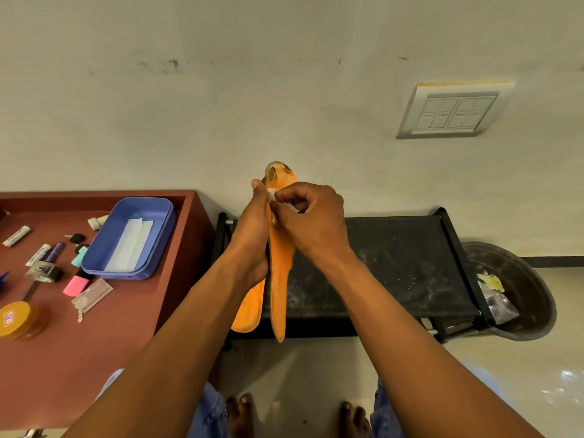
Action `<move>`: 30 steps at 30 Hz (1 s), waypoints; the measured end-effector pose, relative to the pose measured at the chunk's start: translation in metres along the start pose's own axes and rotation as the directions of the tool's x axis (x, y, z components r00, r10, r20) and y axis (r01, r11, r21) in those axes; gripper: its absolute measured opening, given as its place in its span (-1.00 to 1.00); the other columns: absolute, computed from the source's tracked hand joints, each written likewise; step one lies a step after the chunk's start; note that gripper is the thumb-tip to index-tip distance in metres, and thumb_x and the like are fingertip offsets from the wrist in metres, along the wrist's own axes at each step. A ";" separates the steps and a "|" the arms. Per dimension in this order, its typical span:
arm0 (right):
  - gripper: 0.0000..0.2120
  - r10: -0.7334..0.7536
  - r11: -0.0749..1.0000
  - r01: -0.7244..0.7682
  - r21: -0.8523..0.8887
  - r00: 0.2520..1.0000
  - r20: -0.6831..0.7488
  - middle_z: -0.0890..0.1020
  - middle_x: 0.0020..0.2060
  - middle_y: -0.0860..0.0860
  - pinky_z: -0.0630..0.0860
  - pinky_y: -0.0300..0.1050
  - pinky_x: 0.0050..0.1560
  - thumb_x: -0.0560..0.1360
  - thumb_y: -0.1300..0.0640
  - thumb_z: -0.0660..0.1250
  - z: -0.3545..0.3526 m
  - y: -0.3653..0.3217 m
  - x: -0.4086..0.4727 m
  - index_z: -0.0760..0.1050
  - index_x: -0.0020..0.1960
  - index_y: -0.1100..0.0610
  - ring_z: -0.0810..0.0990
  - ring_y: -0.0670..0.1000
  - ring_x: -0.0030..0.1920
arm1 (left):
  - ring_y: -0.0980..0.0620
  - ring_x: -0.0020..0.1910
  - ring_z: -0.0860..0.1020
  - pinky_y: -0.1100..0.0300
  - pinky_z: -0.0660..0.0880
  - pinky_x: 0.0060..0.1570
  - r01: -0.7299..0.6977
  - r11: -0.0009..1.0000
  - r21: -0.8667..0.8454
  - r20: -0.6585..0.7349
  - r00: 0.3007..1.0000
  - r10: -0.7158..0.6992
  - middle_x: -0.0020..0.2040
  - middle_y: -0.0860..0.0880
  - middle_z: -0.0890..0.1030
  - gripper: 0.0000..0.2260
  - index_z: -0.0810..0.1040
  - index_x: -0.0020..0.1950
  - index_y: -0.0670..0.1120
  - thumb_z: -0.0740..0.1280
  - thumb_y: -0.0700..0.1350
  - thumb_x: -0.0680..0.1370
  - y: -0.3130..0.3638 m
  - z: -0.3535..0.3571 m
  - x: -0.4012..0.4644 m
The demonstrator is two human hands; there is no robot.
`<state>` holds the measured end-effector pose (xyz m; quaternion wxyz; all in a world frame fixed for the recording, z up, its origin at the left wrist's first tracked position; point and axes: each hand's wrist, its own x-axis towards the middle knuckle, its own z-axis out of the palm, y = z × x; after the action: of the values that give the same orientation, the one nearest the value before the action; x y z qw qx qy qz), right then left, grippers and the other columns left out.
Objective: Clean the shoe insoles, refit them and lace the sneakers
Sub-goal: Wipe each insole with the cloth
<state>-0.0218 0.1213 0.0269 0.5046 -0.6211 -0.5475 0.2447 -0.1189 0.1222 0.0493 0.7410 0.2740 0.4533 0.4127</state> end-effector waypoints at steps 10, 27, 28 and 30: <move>-0.93 0.103 0.995 -0.099 0.029 0.924 -0.368 0.73 -0.14 -0.10 0.64 -0.18 0.02 0.49 0.17 0.49 -0.022 0.009 0.013 0.72 -0.04 0.07 0.67 -0.16 -0.10 | -0.12 -0.04 0.74 0.01 0.68 -0.08 0.039 0.969 0.244 0.151 0.985 -0.078 0.12 -0.19 0.72 -0.44 0.51 0.42 -0.01 0.01 0.31 0.66 -0.002 0.002 -0.004; -0.89 -0.013 0.989 0.008 -0.145 0.999 -0.038 0.74 -0.07 -0.03 0.61 -0.17 0.04 0.50 0.12 0.47 0.002 -0.002 -0.004 0.74 0.01 0.04 0.66 -0.09 -0.07 | -0.08 0.09 0.70 0.12 0.69 -0.06 0.021 0.994 0.106 0.060 0.998 -0.028 0.08 -0.18 0.73 -0.35 0.57 0.32 -0.10 -0.06 0.33 0.66 0.011 -0.013 0.005; -0.90 -0.021 0.988 0.007 -0.152 0.996 -0.086 0.73 -0.09 -0.04 0.61 -0.15 0.02 0.50 0.12 0.47 0.000 0.001 -0.002 0.74 -0.01 0.04 0.66 -0.10 -0.09 | -0.07 0.08 0.71 0.12 0.69 -0.09 0.030 0.992 0.120 0.070 0.997 -0.038 0.10 -0.18 0.73 -0.36 0.57 0.32 -0.09 -0.06 0.32 0.66 0.011 -0.012 0.004; -0.91 0.017 0.990 -0.043 -0.138 0.982 -0.189 0.72 -0.10 -0.05 0.64 -0.09 -0.02 0.50 0.14 0.46 -0.005 0.007 0.003 0.73 -0.03 0.04 0.67 -0.08 -0.11 | -0.08 0.03 0.73 0.10 0.69 -0.15 0.049 0.986 0.157 0.088 0.994 -0.063 0.10 -0.17 0.73 -0.40 0.58 0.31 -0.06 -0.04 0.31 0.67 0.009 -0.011 0.003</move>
<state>-0.0134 0.1229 0.0235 0.5049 -0.6837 -0.5040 0.1534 -0.1310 0.1300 0.0505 0.7490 0.3367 0.4567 0.3420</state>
